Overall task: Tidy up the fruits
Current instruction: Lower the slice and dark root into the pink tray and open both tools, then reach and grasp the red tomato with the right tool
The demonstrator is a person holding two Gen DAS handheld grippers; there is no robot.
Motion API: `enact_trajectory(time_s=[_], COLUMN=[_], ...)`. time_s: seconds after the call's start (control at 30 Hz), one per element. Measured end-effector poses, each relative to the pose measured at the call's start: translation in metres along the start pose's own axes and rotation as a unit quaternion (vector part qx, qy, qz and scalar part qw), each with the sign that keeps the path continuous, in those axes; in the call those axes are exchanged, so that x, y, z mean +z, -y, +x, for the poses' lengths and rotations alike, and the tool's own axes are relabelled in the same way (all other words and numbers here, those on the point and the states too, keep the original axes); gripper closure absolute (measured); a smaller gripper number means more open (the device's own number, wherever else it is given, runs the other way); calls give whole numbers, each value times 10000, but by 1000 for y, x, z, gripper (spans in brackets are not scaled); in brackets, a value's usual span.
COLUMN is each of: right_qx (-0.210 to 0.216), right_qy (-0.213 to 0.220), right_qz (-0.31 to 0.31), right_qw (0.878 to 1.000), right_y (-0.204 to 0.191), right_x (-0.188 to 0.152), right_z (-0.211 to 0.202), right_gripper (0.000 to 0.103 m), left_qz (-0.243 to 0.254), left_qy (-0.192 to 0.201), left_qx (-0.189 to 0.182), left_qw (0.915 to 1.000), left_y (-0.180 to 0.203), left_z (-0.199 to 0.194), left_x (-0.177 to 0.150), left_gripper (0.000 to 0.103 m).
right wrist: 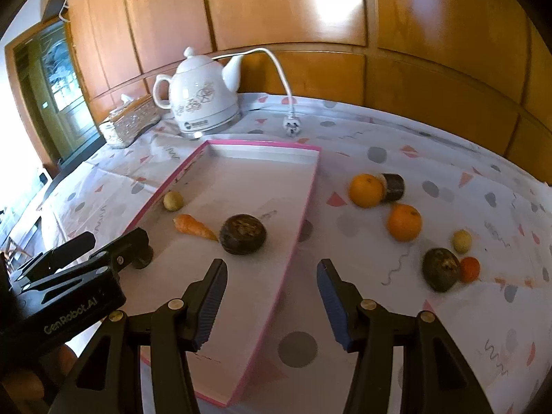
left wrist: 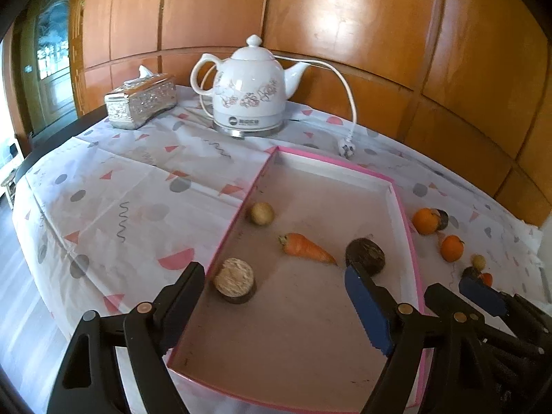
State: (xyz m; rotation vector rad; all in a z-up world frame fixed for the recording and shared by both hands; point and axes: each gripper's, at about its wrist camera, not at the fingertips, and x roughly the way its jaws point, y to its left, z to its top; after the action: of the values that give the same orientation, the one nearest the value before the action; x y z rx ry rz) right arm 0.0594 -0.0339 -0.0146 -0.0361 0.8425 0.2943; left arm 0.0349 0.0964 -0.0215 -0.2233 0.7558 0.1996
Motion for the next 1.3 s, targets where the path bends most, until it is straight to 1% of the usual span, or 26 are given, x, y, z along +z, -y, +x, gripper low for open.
enact_trajectory(time_s=[0.2, 0.53, 0.73, 0.93, 1.07, 1.23, 1.27, 1.3], right_qx=[-187, -595, -868, -1181, -1270, -1316, -1327, -1340], right_qy=[34, -49, -121, -144, -140, -100, -92, -87], right_qz=[294, 883, 1274, 1679, 1782, 1770, 1758, 1744], right_qw=[9994, 9943, 9880, 9786, 9757, 9753, 9754, 9755], right_y=[21, 74, 111, 150, 161, 168, 170, 171], right_x=[-9, -27, -41, -53, -54, -54, -53, -53], right_z=[-5, -12, -16, -24, -25, -25, -24, -22], right_gripper=[48, 48, 48, 48, 48, 48, 50, 55], left_qz=[206, 625, 825, 960, 1039, 1124, 1126, 1128], left_qy=[19, -28, -88, -154, -195, -246, -254, -264], left_qx=[-109, -433, -639, -795, -850, -906, -910, -920], left_qw=[9997, 9971, 9945, 9921, 9908, 9892, 9891, 9890], left_y=[14, 44, 62, 75, 83, 90, 90, 91], left_z=[-3, -5, -4, -2, -1, 2, 2, 3], left_x=[-3, -10, -12, -12, -13, -14, -14, -14], left_gripper=[19, 19, 19, 19, 19, 19, 19, 19])
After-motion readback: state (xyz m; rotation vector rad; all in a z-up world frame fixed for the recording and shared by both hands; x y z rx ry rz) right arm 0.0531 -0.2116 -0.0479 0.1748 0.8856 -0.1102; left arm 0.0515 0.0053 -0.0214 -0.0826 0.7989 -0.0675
